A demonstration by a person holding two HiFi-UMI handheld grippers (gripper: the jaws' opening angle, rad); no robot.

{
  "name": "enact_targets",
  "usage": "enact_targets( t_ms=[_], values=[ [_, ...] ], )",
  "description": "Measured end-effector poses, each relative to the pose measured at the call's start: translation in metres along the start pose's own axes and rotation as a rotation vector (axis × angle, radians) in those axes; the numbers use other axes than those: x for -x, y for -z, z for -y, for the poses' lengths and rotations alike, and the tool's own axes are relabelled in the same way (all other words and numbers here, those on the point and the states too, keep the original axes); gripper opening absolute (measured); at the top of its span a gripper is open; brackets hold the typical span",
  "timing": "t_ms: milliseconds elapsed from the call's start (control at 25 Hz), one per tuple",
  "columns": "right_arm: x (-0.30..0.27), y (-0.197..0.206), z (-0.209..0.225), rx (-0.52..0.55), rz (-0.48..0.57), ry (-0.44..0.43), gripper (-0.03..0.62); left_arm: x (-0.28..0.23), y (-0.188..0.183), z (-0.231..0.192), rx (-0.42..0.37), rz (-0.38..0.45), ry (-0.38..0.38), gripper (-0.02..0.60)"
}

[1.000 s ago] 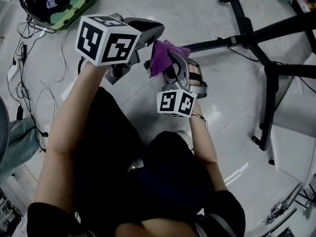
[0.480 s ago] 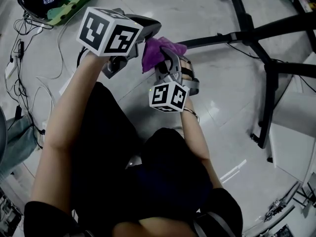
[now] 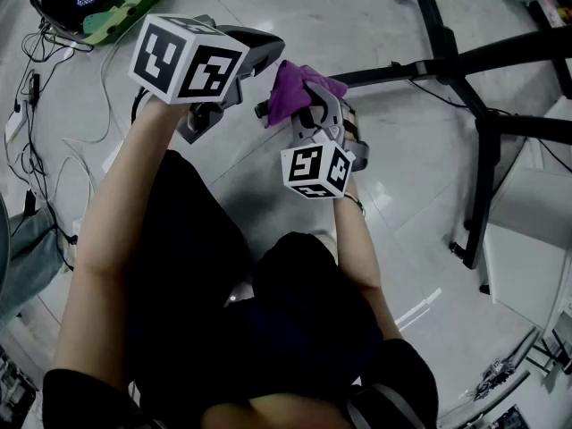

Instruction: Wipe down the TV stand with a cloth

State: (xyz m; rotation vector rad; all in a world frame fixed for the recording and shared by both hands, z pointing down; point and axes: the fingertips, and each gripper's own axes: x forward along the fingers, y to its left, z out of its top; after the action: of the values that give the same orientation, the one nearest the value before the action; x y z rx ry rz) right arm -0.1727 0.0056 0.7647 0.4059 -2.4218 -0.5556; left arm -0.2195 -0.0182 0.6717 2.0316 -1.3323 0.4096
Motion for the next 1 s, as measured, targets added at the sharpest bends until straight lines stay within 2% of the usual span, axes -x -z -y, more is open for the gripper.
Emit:
enact_targets(
  t_ms=[440,1000],
  values=[
    [0.003,0.029,0.042,-0.062,-0.052,0.066,0.095,-0.003,0.004,0.002,-0.001,-0.010,0.026,0.006],
    [0.006,0.052,0.074,-0.097,-0.089,0.118,0.095,-0.005,0.007,0.001,-0.008,-0.025,0.025,0.006]
  ],
)
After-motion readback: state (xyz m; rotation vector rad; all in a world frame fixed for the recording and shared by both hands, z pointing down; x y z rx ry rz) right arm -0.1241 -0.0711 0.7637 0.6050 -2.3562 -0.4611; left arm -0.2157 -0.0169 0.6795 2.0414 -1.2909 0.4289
